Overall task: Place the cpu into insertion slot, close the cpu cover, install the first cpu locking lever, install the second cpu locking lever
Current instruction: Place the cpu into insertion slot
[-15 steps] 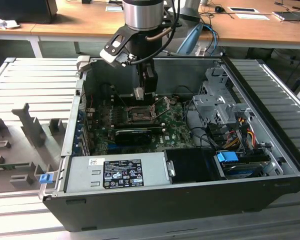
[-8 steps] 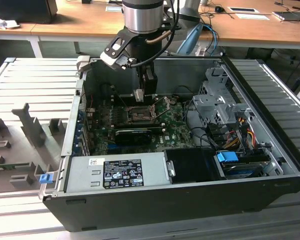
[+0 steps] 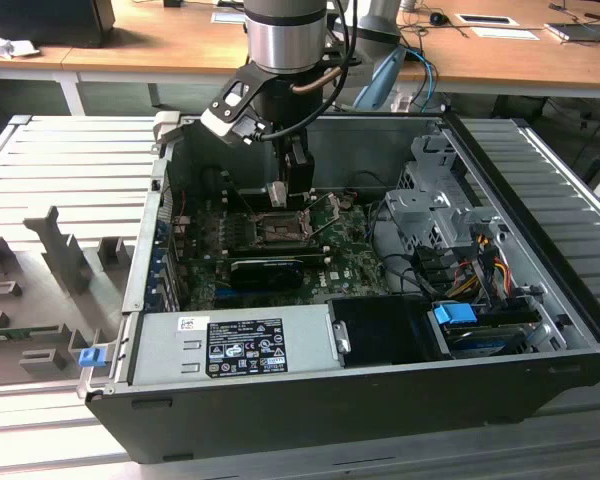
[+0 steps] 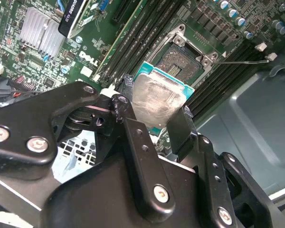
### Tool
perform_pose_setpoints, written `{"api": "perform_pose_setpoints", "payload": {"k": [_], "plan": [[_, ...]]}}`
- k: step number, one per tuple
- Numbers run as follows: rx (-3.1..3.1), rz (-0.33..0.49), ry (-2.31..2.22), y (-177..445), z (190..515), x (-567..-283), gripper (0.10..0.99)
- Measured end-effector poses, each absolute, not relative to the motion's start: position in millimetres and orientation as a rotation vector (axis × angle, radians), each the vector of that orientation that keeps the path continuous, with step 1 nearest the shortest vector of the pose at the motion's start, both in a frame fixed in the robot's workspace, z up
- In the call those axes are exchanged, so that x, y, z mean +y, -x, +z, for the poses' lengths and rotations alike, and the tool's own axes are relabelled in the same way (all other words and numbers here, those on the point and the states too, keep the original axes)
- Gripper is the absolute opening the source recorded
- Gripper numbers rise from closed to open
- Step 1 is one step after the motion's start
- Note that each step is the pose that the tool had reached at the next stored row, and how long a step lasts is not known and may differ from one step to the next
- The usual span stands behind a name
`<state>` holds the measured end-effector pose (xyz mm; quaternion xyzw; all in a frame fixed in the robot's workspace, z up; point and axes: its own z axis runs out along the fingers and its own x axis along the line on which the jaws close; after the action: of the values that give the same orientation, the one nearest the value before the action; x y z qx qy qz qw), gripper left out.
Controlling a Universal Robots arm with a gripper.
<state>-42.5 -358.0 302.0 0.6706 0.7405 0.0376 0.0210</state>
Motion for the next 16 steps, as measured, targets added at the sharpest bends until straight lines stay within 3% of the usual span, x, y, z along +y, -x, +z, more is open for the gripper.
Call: {"api": "perform_pose_setpoints", "payload": {"k": [16], "plan": [[2.297,0.116,-2.08,42.6,294.0,-358.0,0.529]]}}
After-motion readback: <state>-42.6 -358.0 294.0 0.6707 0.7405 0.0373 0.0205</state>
